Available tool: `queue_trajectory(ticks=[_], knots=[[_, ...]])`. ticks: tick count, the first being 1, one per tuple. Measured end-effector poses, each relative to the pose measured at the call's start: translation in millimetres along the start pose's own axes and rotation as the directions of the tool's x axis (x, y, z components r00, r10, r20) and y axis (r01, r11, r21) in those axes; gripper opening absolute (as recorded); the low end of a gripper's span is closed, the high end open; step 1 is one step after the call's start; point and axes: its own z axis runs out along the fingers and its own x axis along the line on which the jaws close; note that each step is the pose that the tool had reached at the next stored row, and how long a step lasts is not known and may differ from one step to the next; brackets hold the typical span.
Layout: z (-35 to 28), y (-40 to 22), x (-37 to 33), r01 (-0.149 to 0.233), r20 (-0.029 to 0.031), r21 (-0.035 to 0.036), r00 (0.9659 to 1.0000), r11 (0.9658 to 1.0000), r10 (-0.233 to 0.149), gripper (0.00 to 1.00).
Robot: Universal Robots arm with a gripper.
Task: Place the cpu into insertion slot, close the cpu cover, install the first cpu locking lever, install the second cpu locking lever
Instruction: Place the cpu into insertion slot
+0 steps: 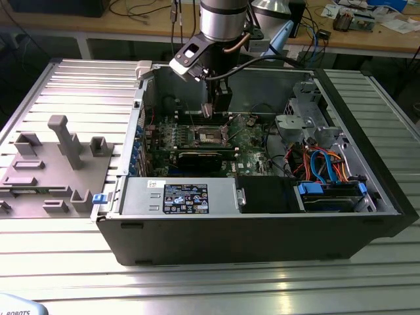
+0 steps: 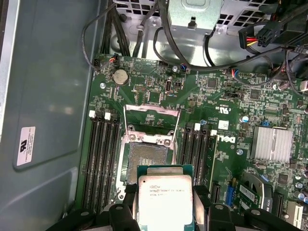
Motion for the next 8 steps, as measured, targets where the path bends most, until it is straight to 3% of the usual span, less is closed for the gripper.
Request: queue_trajectory(ticks=[8], knots=[[3.7,-0.1,-0.1,0.000,0.0000,0.0000,1.0000,1.0000,0.000,0.55]])
